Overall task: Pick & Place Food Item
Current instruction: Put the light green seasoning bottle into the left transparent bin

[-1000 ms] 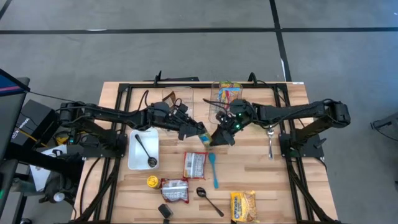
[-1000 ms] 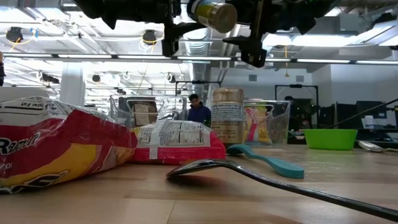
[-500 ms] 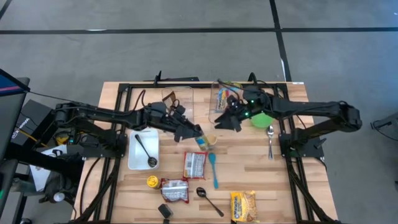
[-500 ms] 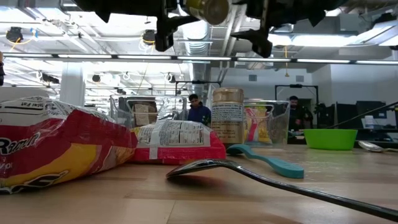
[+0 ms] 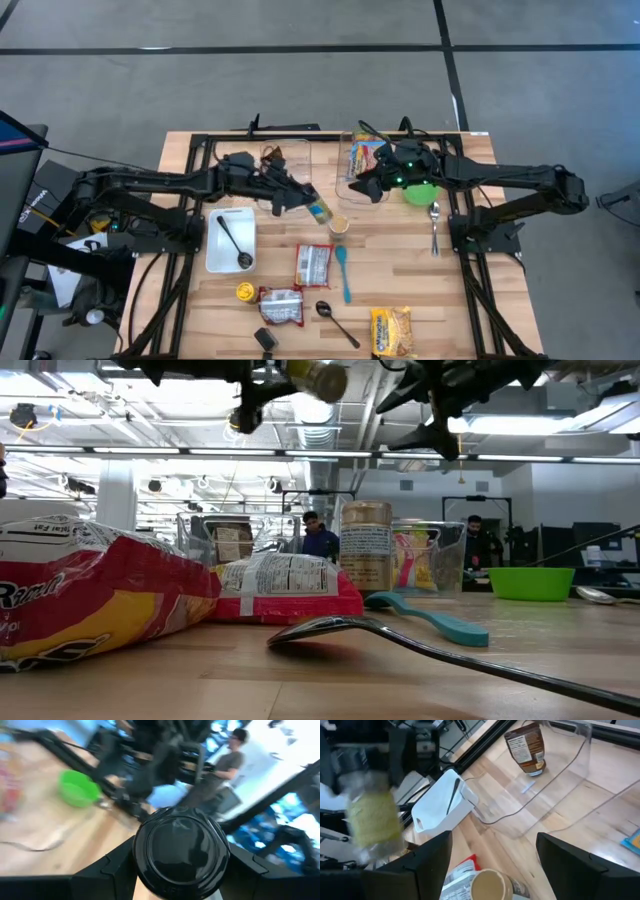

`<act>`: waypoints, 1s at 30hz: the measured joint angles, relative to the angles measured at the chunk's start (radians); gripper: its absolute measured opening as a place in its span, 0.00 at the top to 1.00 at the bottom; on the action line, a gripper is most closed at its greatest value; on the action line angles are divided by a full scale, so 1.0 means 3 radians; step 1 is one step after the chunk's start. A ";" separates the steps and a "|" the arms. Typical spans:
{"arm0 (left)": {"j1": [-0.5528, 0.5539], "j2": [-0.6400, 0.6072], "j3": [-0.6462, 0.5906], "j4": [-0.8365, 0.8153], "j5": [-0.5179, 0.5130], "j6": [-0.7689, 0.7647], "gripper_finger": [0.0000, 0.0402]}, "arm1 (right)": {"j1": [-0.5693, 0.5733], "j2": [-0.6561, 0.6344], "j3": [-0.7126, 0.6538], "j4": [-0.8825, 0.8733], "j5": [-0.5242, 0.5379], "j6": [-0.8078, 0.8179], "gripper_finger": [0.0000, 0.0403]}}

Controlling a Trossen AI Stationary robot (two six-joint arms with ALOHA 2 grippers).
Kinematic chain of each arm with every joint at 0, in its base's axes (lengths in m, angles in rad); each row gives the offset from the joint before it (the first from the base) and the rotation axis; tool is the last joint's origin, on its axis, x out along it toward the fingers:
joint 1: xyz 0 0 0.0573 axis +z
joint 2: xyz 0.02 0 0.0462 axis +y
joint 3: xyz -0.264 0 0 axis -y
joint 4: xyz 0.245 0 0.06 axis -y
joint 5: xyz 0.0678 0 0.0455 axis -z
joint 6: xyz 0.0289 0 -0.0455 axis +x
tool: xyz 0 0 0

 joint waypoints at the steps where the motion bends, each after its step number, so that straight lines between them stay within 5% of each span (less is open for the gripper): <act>1: 0.0028 -0.0068 0.0000 -0.0117 -0.0064 0.0070 0.49 | 0.0000 0.0002 0.0000 -0.0001 0.0035 0.0018 0.30; 6: 0.0171 -0.0429 0.0000 -0.0693 -0.0625 0.0349 0.48 | 0.0000 0.0006 0.0000 -0.0001 0.0159 0.0087 0.30; 15: 0.0251 -0.0665 -0.0001 -0.1189 -0.2321 0.1109 0.48 | 0.0000 0.0006 0.0000 0.0000 0.0223 0.0138 0.30; 30: 0.0391 -0.0003 -0.0001 -0.1117 -0.2271 0.1200 0.48 | 0.0001 0.0008 0.0000 0.0001 0.0226 0.0146 0.30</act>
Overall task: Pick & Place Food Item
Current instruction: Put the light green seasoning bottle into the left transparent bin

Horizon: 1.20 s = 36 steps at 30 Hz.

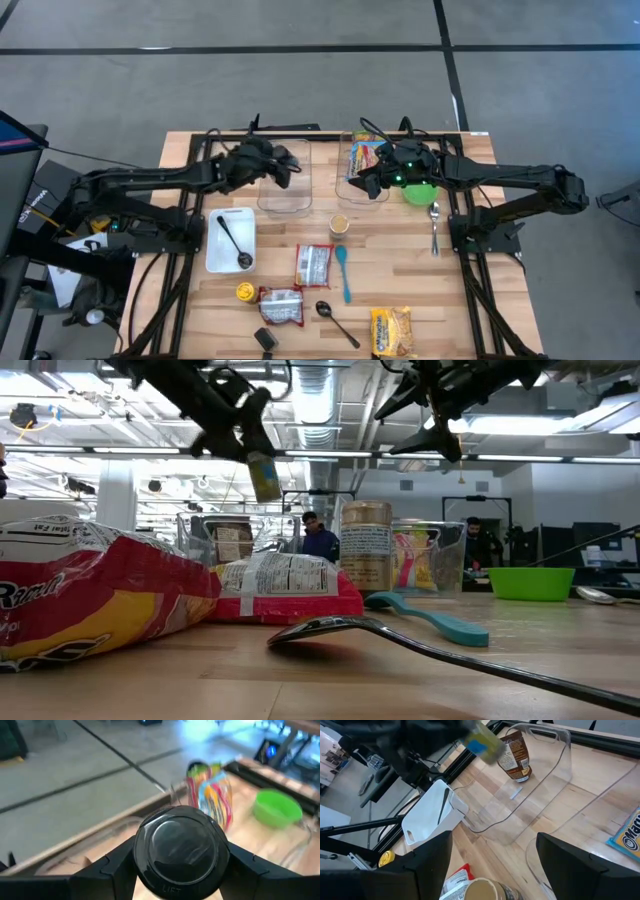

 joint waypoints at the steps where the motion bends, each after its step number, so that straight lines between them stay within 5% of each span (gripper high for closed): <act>1: 0.0011 0.0067 0.0000 0.0003 0.0051 -0.0001 0.48 | 0.0000 0.0000 0.0000 0.0000 0.0000 0.0003 0.30; 11: 0.0150 0.0628 0.0000 0.0039 0.0123 -0.0002 0.47 | 0.0001 0.0000 0.0000 0.0001 0.0000 0.0003 0.30; 36: 0.0295 0.1283 0.0001 0.0388 0.0123 -0.0116 0.47 | 0.0001 0.0000 0.0000 0.0000 0.0007 -0.0009 0.30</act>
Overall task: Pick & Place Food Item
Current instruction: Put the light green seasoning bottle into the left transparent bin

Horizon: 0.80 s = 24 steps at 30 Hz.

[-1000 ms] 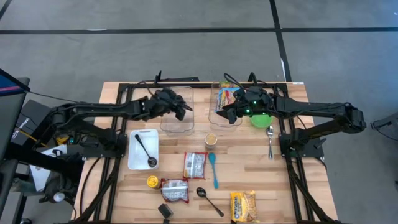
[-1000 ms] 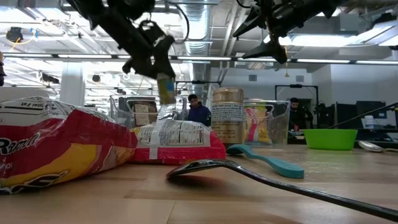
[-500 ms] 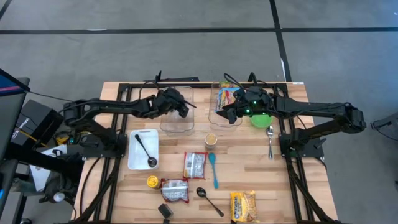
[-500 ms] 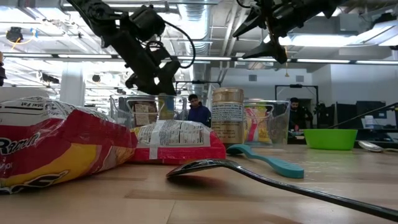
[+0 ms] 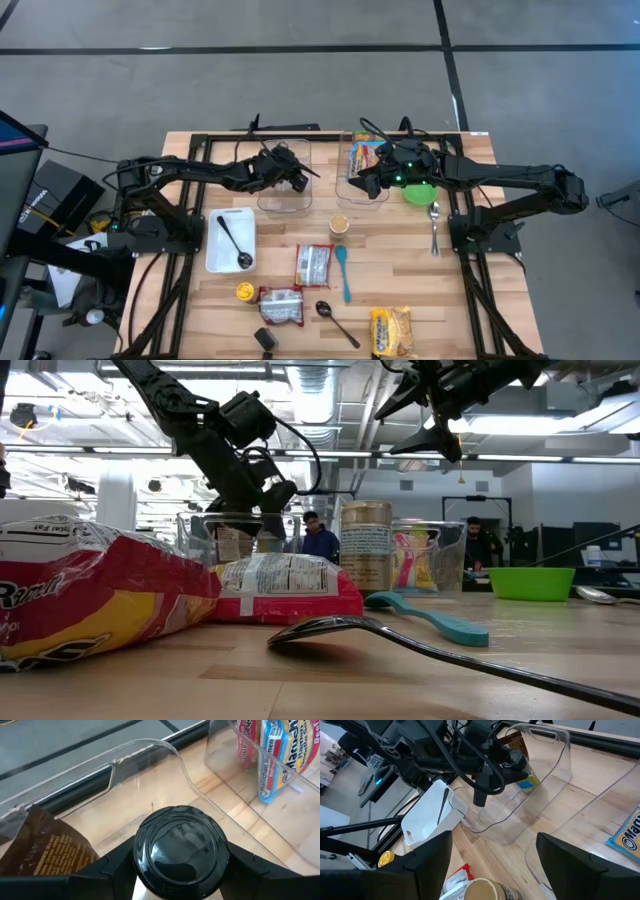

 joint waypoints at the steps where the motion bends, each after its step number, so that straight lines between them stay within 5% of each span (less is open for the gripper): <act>1: 0.0000 0.0000 0.0000 0.0005 -0.0001 0.0000 0.47 | 0.0000 0.0000 0.0000 0.0000 -0.0001 0.0000 0.30; 24: 0.0058 0.0090 -0.0001 0.0006 -0.0014 -0.0150 0.46 | 0.0003 0.0001 0.0000 0.0037 0.0016 0.0000 0.30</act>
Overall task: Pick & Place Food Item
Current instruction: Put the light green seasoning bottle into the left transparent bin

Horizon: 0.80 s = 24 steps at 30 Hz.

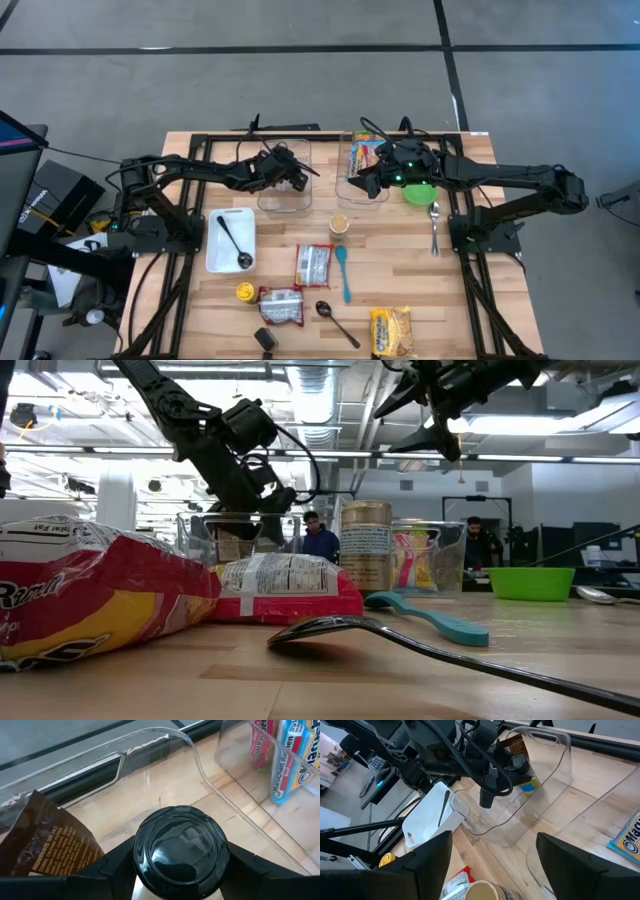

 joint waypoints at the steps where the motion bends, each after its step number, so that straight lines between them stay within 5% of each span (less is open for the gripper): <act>1: 0.0000 0.0000 0.0000 -0.0003 0.0000 0.0000 0.46 | 0.0000 0.0000 0.0000 0.0002 0.0000 0.0000 0.30; 13: 0.0000 0.0000 0.0000 -0.0003 0.0027 0.0005 0.45 | 0.0000 0.0000 0.0000 0.0011 0.0000 0.0000 0.30; 24: -0.0004 -0.0074 0.0000 0.0001 0.0092 0.0008 0.29 | 0.0001 0.0000 0.0000 0.0011 0.0000 0.0000 0.30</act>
